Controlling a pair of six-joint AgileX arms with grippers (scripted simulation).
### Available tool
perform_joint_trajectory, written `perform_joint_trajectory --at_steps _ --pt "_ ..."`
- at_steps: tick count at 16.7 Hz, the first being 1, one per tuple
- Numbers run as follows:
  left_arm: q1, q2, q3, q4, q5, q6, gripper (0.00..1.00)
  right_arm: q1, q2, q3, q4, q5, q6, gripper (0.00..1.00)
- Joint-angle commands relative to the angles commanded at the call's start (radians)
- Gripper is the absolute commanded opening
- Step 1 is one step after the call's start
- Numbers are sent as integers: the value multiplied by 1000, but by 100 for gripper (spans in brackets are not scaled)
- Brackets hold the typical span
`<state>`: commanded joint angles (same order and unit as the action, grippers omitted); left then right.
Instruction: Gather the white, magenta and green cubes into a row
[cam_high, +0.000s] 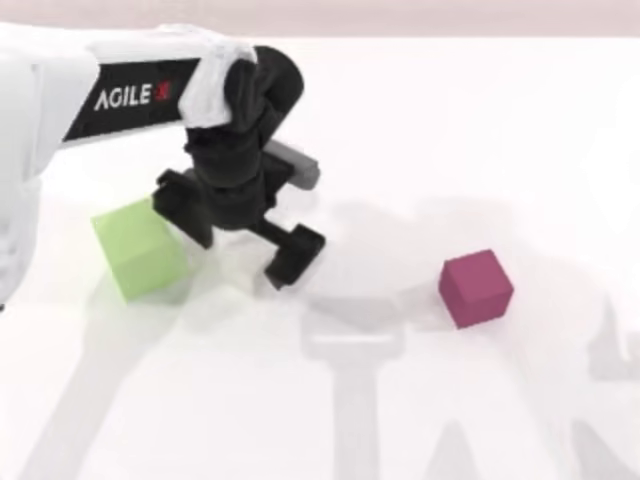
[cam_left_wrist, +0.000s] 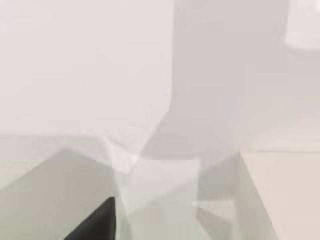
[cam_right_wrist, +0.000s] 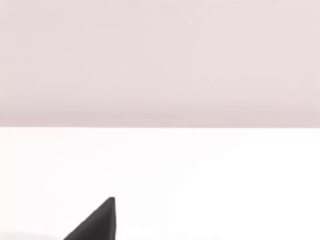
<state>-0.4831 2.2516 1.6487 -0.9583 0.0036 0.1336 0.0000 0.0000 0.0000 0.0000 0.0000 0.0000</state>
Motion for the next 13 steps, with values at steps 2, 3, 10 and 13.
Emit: perform_joint_trajectory --at_steps 2,3,10,13 --pt "0 20 -33 46 0 0 100 0 0 0 0 0 0 100" --pt "-1 23 -39 53 0 0 100 0 0 0 0 0 0 100" --pt "-1 23 -39 53 0 0 70 0 0 0 0 0 0 100" --pt "-1 23 -39 53 0 0 47 0 0 0 0 0 0 100"
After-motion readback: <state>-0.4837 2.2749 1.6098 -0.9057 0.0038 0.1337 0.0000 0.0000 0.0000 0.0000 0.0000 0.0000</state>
